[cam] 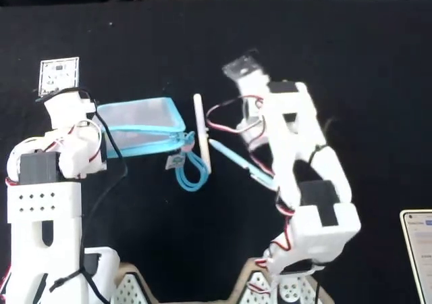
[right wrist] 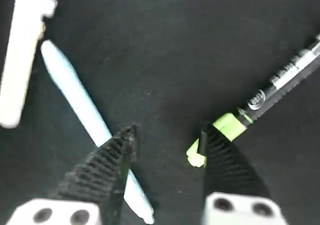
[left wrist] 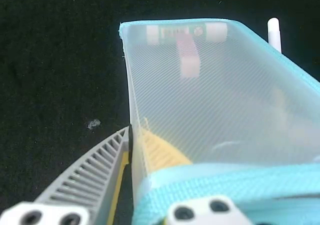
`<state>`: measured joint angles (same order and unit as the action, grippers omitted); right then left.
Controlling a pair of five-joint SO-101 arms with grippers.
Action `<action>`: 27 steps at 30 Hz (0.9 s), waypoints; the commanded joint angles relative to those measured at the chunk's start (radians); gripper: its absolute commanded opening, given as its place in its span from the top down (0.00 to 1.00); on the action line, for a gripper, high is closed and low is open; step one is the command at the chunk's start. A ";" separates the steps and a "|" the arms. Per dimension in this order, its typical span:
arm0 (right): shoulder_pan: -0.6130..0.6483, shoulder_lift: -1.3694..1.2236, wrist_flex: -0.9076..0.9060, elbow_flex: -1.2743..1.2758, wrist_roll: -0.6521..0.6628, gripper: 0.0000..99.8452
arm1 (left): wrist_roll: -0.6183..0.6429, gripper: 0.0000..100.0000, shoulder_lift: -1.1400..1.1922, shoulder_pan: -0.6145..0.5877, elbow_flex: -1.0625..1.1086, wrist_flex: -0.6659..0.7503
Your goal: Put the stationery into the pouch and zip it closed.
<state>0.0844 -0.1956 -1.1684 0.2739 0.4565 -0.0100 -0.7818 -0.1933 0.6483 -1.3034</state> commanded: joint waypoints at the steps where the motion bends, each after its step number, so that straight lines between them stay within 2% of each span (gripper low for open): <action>1: 0.020 0.015 -0.015 -0.025 0.147 0.81 | 0.015 0.97 0.006 -0.016 0.024 0.002; 5: 0.037 0.018 -0.015 0.065 0.258 0.81 | 0.015 0.97 0.006 -0.016 0.024 0.002; 9: 0.040 0.018 0.021 0.133 0.296 0.81 | 0.015 0.97 0.006 -0.015 0.030 0.018; 14: 0.041 0.018 0.058 0.168 0.296 0.81 | 0.015 0.97 0.006 -0.016 0.070 0.074; 21: 0.041 0.090 0.031 0.165 0.276 0.81 | 0.015 0.97 0.006 -0.016 0.068 0.075; 24: 0.087 0.180 -0.021 0.191 0.222 0.81 | 0.015 0.97 0.006 -0.015 0.068 0.077; 27: 0.164 0.259 0.006 0.285 0.190 0.81 | 0.015 0.97 0.006 -0.016 0.068 0.078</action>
<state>0.1611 -0.0713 -1.1699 0.4810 0.6928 -0.0100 -0.7818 -0.1933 0.6897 -1.2313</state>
